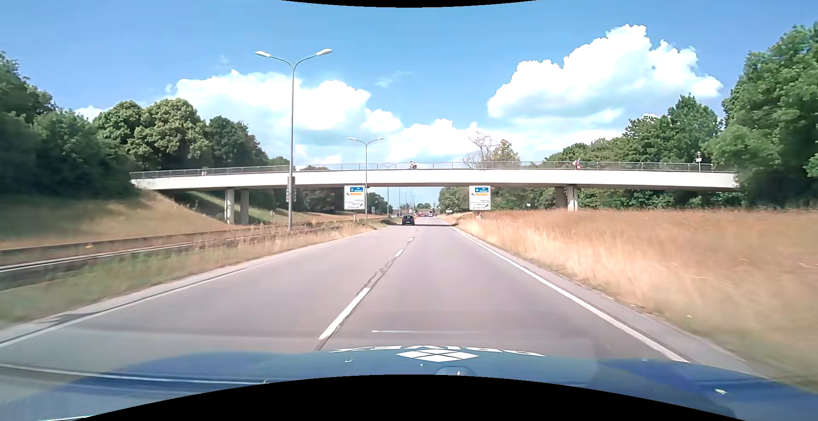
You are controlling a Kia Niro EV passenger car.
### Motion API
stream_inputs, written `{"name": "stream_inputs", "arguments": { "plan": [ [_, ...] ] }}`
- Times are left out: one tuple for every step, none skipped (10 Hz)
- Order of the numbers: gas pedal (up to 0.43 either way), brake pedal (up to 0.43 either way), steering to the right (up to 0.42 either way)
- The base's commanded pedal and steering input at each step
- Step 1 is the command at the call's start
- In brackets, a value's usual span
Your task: Follow the waypoints while adhering to traffic rules and regulations
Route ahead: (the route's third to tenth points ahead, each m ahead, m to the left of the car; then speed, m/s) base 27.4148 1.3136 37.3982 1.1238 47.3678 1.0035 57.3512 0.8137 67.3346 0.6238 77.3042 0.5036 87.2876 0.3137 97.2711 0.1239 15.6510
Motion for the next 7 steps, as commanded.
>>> {"name": "stream_inputs", "arguments": {
  "plan": [
    [0.177, 0.000, -0.008],
    [0.177, 0.000, -0.007],
    [0.177, 0.000, -0.007],
    [0.177, 0.000, -0.007],
    [0.177, 0.000, -0.007],
    [0.177, 0.000, -0.006],
    [0.177, 0.000, -0.006]
  ]
}}
